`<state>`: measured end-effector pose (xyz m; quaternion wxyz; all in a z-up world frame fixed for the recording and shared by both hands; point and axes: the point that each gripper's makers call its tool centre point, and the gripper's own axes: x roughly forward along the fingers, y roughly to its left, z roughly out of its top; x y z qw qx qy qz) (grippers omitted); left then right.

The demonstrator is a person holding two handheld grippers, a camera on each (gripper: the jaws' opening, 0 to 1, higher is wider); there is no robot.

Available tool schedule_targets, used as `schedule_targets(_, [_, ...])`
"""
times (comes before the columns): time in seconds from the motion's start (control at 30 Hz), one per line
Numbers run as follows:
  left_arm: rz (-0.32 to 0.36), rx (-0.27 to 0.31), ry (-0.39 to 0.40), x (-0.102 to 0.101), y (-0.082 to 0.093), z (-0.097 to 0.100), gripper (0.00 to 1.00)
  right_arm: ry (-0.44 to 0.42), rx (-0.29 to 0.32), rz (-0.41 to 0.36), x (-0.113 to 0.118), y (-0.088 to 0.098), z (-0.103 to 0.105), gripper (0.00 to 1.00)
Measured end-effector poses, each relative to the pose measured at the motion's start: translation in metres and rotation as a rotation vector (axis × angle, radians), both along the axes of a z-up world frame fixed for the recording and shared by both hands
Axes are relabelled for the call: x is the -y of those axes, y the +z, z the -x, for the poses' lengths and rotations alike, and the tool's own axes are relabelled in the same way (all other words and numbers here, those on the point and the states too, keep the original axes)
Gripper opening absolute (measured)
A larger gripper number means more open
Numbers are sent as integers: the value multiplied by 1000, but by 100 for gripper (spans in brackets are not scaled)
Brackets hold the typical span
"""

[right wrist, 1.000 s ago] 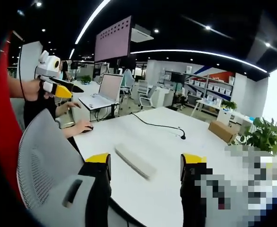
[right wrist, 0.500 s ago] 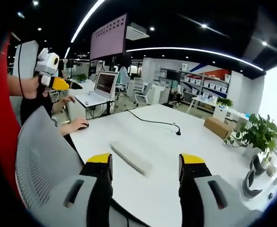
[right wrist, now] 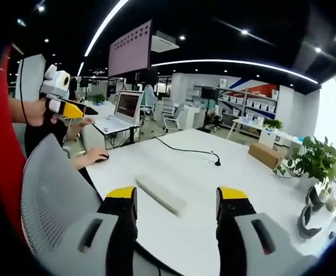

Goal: Arrange the utensils inside the cutlery case until each visible utensil rests in its matching compartment.

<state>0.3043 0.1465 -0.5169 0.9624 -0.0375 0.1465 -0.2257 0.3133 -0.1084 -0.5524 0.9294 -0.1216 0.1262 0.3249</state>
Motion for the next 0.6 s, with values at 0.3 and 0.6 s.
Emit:
schedule_targets(0.3, [9, -18, 6, 0, -3, 3, 98, -4, -7, 15, 1, -5, 4, 51])
schedule_targets(0.6, [42, 0, -12, 10, 14, 1, 98, -3, -24, 17, -1, -10, 7, 52])
